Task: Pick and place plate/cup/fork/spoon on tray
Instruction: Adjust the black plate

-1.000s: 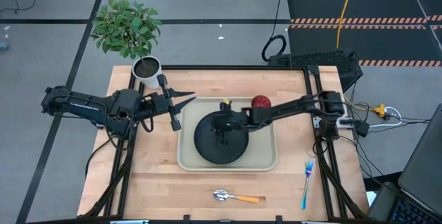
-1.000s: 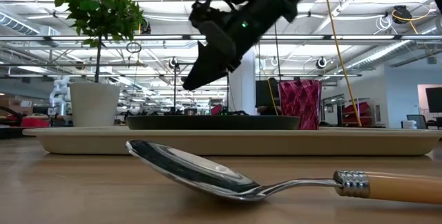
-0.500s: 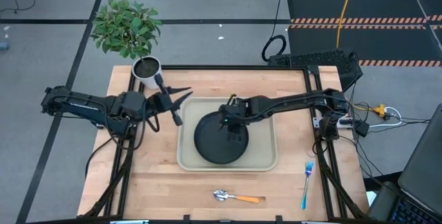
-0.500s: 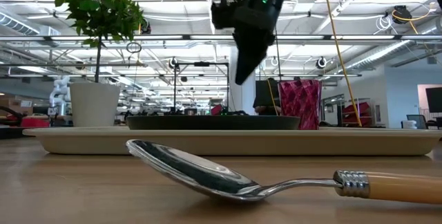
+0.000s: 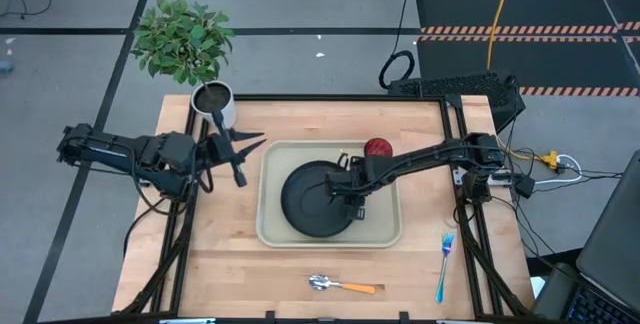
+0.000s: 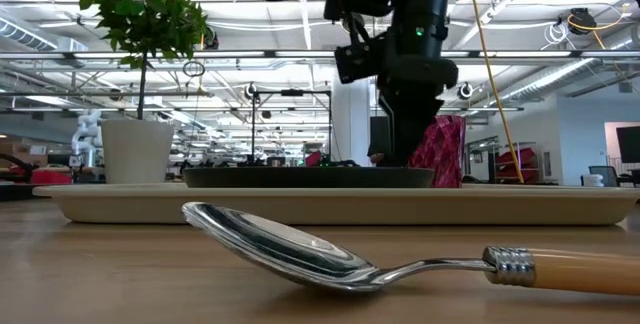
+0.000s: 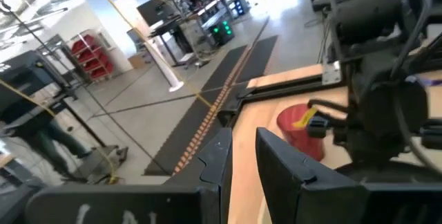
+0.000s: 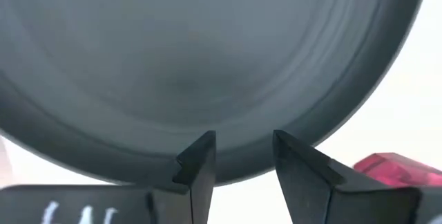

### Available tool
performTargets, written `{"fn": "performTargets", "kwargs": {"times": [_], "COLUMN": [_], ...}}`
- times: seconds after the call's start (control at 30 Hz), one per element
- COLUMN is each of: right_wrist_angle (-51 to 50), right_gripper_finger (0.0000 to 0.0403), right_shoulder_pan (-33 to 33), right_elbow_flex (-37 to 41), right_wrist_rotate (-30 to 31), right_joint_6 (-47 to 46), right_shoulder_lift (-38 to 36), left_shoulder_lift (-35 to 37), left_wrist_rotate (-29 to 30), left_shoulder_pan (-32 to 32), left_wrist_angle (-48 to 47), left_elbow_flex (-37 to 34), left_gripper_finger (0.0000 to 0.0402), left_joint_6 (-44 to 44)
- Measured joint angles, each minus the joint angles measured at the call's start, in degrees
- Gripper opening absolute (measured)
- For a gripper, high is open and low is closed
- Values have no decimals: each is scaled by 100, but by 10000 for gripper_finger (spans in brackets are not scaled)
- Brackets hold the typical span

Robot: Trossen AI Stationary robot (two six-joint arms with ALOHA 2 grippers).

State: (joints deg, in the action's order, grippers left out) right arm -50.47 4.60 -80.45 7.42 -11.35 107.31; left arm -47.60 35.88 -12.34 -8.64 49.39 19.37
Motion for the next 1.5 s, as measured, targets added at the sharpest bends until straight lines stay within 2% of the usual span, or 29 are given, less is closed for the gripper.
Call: {"fn": "performTargets", "kwargs": {"times": [0.4,1.17,1.5], "right_wrist_angle": [337,-532,-562], "right_gripper_finger": [137,137,137], "right_shoulder_pan": [116,114,230], "right_elbow_flex": [402,401,401], "right_wrist_rotate": [-22,-15,-21], "right_joint_6": [-149,-425,-501], "right_shoulder_lift": [-2,-2,-2], "left_shoulder_lift": [1,1,1], "left_wrist_rotate": [-3,6,6], "left_shoulder_pan": [-129,-125,-125], "left_wrist_angle": [-131,-190,-188], "left_elbow_flex": [0,0,0], "left_gripper_finger": [69,69,69], "left_joint_6": [-153,-296,-295]}}
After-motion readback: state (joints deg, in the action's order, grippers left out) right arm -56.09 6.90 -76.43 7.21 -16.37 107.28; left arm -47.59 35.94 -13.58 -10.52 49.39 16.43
